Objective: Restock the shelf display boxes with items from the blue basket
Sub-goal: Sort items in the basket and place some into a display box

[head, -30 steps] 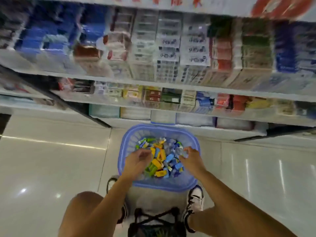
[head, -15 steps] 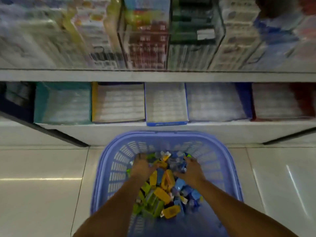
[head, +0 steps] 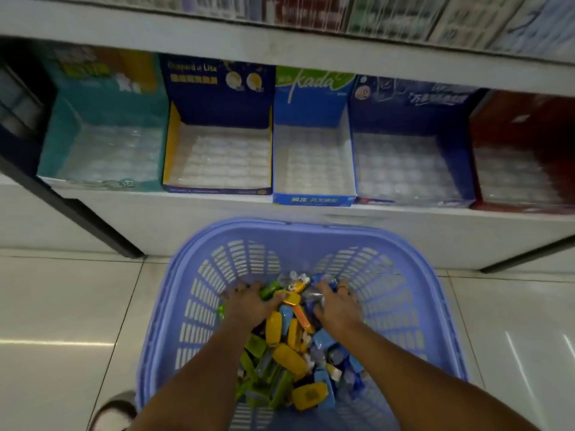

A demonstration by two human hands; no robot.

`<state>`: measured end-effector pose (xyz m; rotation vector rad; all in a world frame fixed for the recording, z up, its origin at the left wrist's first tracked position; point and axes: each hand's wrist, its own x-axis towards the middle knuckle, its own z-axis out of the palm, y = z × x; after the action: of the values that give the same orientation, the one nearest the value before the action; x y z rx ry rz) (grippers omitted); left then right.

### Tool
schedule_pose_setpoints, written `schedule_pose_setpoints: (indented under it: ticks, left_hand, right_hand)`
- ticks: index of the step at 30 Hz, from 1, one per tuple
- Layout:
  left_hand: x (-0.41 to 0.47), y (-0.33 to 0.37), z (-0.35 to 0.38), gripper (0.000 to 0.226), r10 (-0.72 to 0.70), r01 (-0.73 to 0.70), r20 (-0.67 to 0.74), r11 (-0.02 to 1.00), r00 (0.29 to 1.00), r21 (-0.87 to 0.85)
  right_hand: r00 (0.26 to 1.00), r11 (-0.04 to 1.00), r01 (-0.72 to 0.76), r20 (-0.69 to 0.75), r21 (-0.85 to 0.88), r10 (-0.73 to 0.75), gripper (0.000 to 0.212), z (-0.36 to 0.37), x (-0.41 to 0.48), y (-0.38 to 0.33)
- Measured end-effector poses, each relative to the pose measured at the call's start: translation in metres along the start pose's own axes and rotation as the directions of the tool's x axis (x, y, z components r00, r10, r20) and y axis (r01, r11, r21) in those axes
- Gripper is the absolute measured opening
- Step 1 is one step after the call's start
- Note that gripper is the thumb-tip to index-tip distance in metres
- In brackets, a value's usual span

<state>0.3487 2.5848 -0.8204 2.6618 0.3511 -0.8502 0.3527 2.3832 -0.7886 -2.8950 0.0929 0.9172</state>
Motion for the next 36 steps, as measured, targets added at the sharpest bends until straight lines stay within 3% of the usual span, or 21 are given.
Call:
schedule_pose_setpoints:
  ticks: [4,7,10,13,17,19,21,23,25,29,34,36]
  left_hand:
    - [-0.002,0.009,0.007,0.078,0.015,-0.014,0.040,0.999,0.999,-0.035]
    - [-0.010,0.007,0.014,0.080,0.011,0.009,0.127,0.988,0.992,-0.155]
    - [-0.010,0.009,0.015,0.080,0.050,-0.011,0.187,0.979,0.981,-0.202]
    - [-0.011,0.009,0.015,0.081,0.071,-0.025,0.209,0.975,0.975,-0.219]
    - [-0.022,0.006,0.019,0.080,0.121,-0.098,0.187,0.987,0.975,-0.124]
    - [-0.032,0.007,0.024,0.073,0.196,-0.203,0.148,0.979,0.969,0.033]
    - [-0.037,0.005,0.027,0.063,0.308,-0.324,0.111,0.929,0.945,0.181]
    - [-0.036,-0.001,0.025,0.057,0.338,-0.352,0.101,0.917,0.936,0.186]
    - [-0.034,-0.003,0.020,0.053,0.277,-0.288,0.115,0.953,0.954,0.090]
    - [-0.036,0.004,0.022,0.059,0.034,0.001,0.137,0.969,0.990,-0.246]
    - [-0.029,0.002,0.023,0.039,0.025,0.053,0.155,0.878,0.988,-0.476]
    - [-0.032,0.003,0.023,0.042,0.023,0.069,0.175,0.863,0.984,-0.500]
  right_hand:
    - [1.000,0.996,0.023,0.006,0.084,-0.023,0.045,-0.004,0.003,0.001]
    - [0.997,0.996,0.074,0.011,0.046,-0.074,0.053,-0.004,0.004,0.010]
    - [0.997,0.989,0.057,0.052,0.138,-0.065,0.052,-0.009,-0.001,0.019]
    - [0.993,0.985,0.078,-0.103,0.155,-0.062,0.031,-0.015,-0.009,0.026]
    - [0.954,0.920,0.266,-0.213,0.288,-0.209,0.022,-0.012,-0.014,-0.022]
    - [0.931,0.902,0.353,-0.192,0.248,-0.312,0.030,-0.007,-0.007,-0.061]
    - [0.929,0.893,0.369,-0.109,0.256,-0.353,0.043,-0.005,-0.001,-0.092]
    - [0.952,0.922,0.304,-0.120,0.240,-0.282,0.037,-0.006,0.000,-0.101]
    - [0.976,0.930,0.180,-0.176,0.322,-0.128,0.028,-0.003,0.000,-0.091]
    - [0.973,0.881,-0.004,-0.201,0.473,0.112,0.028,0.010,0.002,-0.067]
    - [0.988,0.788,0.156,-0.088,0.596,-0.129,0.037,-0.004,-0.004,-0.083]
    - [0.986,0.820,0.119,-0.166,0.559,-0.030,0.037,-0.013,-0.008,-0.062]
